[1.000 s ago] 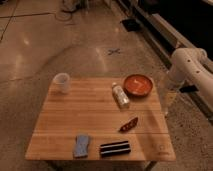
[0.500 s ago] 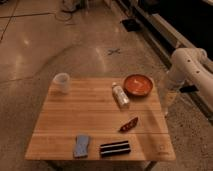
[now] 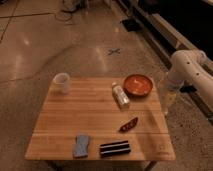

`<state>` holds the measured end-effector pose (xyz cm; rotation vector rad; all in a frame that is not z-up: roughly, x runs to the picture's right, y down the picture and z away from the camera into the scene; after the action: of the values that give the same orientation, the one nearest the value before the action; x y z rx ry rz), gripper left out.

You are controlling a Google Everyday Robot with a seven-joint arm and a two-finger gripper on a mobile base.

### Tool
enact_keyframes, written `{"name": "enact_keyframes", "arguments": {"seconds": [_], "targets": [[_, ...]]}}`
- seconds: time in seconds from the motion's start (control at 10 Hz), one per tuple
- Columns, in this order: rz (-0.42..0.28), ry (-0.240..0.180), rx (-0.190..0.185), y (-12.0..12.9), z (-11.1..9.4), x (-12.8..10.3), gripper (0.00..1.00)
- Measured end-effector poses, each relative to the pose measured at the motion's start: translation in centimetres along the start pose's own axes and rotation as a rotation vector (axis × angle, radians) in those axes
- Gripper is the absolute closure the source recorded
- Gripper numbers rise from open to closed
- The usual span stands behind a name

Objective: Place the pepper in the ceramic cup

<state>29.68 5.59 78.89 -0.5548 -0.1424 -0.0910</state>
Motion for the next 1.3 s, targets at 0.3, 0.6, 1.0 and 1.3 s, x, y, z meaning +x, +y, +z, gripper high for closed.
{"name": "enact_keyframes", "arguments": {"seconds": [0.3,0.6,1.0,1.3], "targets": [[-0.181,-0.04,0.007,3.4,4.5,-4.7,0.2],[-0.309,-0.043,-0.045,6.9,8.5,-6.9,0.2],[-0.417,-0.039,-0.074,6.9,10.7,-10.2,0.2],[-0.465,-0.024,-0.088,6.8,11.8,-11.9,0.21]]}}
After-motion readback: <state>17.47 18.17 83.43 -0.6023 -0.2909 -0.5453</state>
